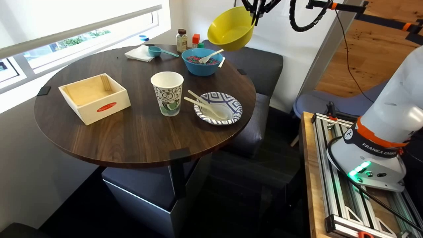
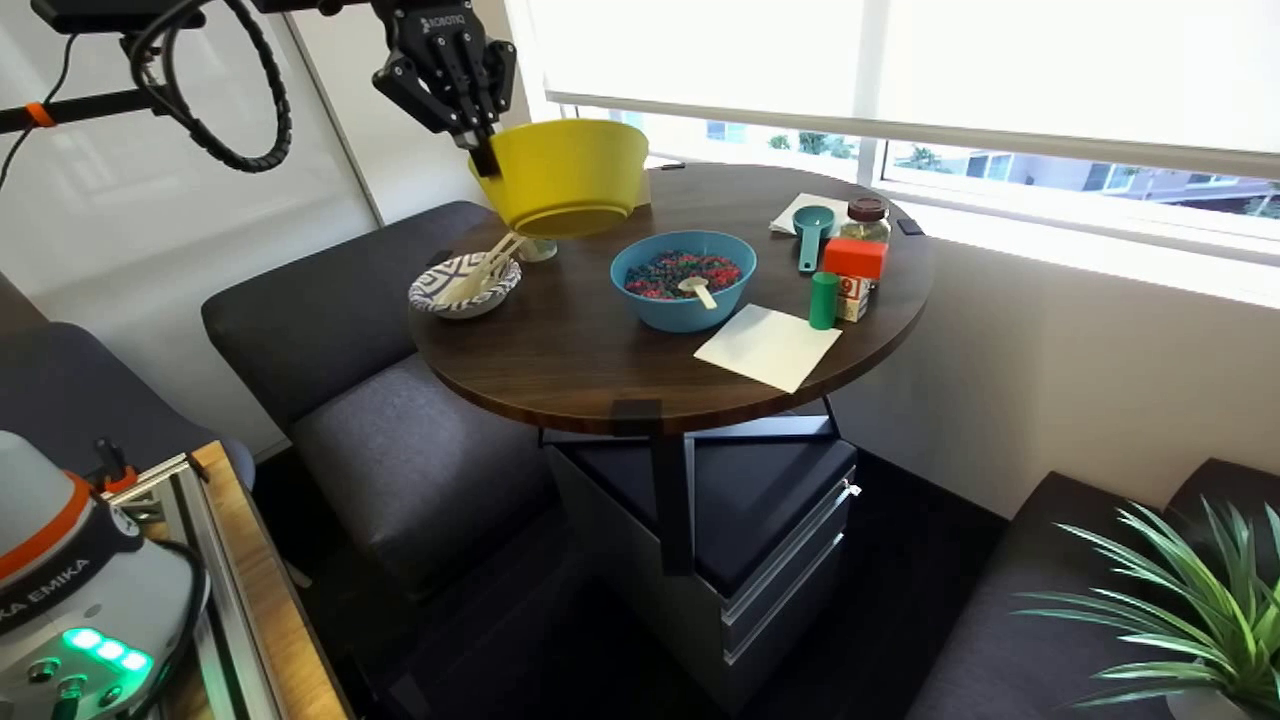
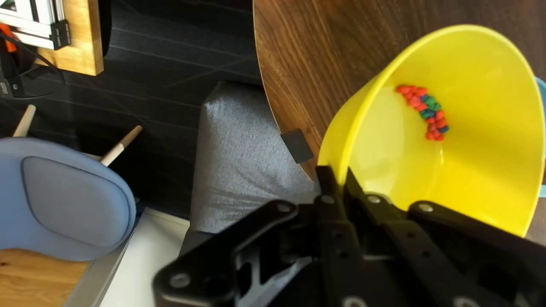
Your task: Pour the contents in the yellow bowl into the blue bowl
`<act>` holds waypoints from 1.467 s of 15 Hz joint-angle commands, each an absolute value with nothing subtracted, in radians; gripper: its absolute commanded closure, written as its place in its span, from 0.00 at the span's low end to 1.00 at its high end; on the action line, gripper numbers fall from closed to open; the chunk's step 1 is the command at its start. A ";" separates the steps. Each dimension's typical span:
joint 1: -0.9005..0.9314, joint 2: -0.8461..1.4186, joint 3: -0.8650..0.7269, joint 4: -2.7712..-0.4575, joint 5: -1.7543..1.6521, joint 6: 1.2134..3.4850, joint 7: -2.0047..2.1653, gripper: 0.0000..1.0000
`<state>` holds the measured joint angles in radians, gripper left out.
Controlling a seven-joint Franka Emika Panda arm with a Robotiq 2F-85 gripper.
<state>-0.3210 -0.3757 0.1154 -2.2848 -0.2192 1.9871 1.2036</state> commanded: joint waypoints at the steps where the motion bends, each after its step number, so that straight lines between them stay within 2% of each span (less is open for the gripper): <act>1: -0.273 -0.363 0.072 -2.274 -0.236 1.979 1.217 0.94; 2: -0.272 -0.358 0.071 -2.270 -0.236 1.978 1.216 0.99; 9: -0.280 -0.268 0.092 -2.186 -0.537 1.983 1.379 0.99; 17: -0.171 -0.157 0.100 -2.144 -0.924 1.917 1.562 0.99; 22: -0.093 -0.099 0.092 -2.131 -1.065 1.793 1.632 0.99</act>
